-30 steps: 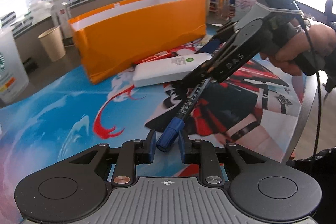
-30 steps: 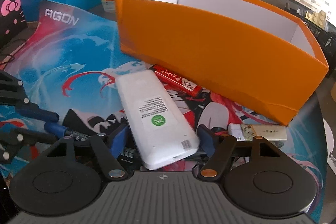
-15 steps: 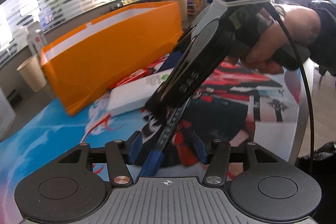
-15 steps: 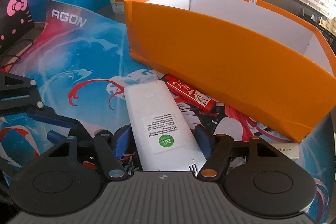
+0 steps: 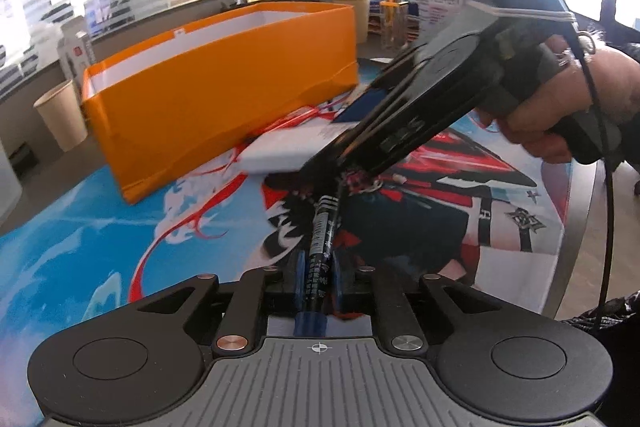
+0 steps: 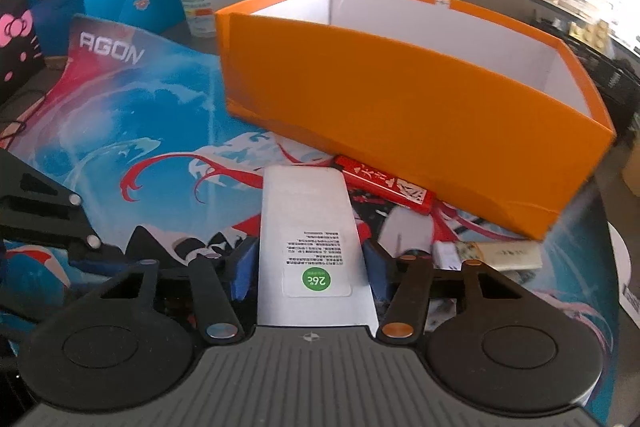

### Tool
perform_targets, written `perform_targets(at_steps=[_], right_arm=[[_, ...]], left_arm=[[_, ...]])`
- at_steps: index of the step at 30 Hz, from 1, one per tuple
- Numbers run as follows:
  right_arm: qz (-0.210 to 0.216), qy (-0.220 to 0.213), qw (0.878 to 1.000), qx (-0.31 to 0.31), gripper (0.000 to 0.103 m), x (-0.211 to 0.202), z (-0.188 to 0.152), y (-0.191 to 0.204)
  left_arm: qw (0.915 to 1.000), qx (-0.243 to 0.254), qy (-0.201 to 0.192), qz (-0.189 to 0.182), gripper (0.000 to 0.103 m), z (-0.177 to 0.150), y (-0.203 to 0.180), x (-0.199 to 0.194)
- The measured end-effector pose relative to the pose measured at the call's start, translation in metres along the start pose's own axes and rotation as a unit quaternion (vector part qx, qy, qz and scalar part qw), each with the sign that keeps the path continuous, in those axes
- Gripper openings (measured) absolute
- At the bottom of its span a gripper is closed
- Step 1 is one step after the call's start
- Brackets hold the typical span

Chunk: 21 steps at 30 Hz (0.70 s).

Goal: Organize rigid objects
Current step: 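Lift the blue-capped pen with the left gripper while the right grasps the white power bank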

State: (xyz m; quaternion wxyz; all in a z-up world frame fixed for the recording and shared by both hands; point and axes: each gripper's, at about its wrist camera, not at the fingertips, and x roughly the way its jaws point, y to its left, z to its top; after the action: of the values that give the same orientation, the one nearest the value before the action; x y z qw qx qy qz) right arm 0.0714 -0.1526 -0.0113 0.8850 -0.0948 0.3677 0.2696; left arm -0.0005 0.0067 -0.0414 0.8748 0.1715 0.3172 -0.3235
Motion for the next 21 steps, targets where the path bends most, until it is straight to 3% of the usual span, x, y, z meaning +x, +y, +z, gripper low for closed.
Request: perform_targets(at_steps=[3, 7, 10, 13, 16, 21], right_arm=[[-0.014, -0.004, 1.000, 0.009, 0.052, -0.007, -0.006, -0.004], [-0.044, 0.001, 0.999, -0.011, 0.051, -0.007, -0.016, -0.001], [-0.053, -0.001, 0.998, -0.026, 0.051, -0.006, -0.020, 0.005], [-0.046, -0.003, 0.999, -0.025, 0.053, -0.003, -0.019, 0.004], [-0.043, -0.009, 0.999, -0.021, 0.062, 0.000, -0.018, 0.000], [-0.043, -0.019, 0.999, 0.008, 0.050, 0.000, -0.019, -0.001]], left_arm=[[0.9993, -0.011, 0.007, 0.035, 0.011, -0.003, 0.007, -0.004], [0.9965, -0.063, 0.011, 0.054, 0.011, -0.006, 0.030, -0.006], [0.9957, -0.073, 0.010, 0.056, 0.011, -0.007, 0.034, -0.006], [0.9956, -0.070, 0.010, 0.061, 0.011, -0.006, 0.032, -0.003], [0.9950, -0.077, 0.006, 0.063, 0.013, -0.005, 0.034, -0.001], [0.9941, -0.090, 0.000, 0.060, 0.011, -0.004, 0.035, 0.003]])
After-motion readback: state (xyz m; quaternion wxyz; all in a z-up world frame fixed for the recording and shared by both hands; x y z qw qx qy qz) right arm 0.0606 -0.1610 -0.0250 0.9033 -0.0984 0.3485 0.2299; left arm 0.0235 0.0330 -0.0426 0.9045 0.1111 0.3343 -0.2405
